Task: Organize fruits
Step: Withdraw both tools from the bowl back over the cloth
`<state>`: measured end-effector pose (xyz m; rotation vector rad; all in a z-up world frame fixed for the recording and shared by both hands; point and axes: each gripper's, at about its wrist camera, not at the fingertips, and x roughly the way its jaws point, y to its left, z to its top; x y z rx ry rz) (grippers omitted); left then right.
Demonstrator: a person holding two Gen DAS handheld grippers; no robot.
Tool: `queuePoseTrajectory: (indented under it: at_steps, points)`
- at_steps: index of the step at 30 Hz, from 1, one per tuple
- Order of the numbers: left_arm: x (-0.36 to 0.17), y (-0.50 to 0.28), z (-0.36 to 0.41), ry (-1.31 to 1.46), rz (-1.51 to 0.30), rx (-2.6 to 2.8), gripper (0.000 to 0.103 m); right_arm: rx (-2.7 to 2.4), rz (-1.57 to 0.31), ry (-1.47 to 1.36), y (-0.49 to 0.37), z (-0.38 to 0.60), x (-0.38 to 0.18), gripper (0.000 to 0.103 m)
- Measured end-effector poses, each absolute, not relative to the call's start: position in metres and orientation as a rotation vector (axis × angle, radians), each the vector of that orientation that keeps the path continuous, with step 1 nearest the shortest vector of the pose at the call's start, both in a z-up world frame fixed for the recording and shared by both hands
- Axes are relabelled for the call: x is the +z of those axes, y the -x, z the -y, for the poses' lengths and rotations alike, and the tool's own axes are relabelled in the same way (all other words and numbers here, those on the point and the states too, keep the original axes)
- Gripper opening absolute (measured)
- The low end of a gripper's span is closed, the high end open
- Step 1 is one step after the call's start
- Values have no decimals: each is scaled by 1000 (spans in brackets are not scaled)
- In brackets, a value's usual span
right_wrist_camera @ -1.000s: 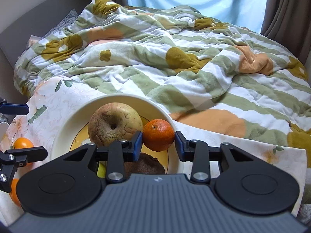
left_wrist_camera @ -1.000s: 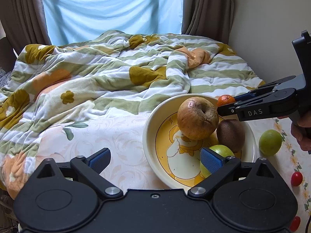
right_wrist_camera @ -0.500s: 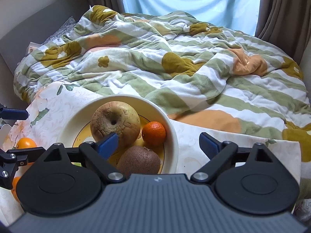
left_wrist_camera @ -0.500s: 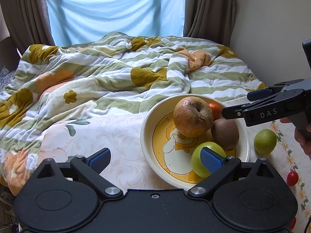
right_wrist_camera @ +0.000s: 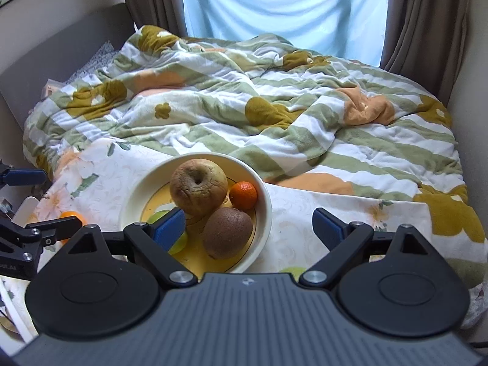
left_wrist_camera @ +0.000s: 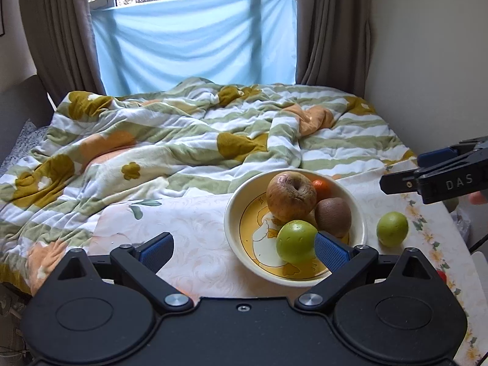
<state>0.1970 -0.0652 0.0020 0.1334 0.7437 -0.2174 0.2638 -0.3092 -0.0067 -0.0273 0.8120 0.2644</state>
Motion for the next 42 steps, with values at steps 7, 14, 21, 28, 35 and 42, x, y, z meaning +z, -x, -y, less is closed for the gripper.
queuePoseTrajectory:
  at_steps: [7, 14, 21, 28, 35, 42]
  points:
    - [22, -138, 64, -92, -680, -183, 101, 255, -757, 21, -204, 315, 29, 103]
    - [28, -82, 61, -60, -649, -129, 101, 267, -725, 12, -144, 316, 46, 103]
    - [16, -47, 49, -42, -661, -92, 103, 232, -718, 17, -92, 311, 44, 103]
    - [-14, -40, 33, -62, -680, -78, 103, 129, -734, 7, -54, 308, 18, 103]
    - [-51, -53, 20, -99, -728, -124, 103, 1, -760, -23, -36, 302, -26, 103]
    - [-83, -72, 12, -105, -754, -144, 103, -88, -789, -20, -26, 292, -72, 103]
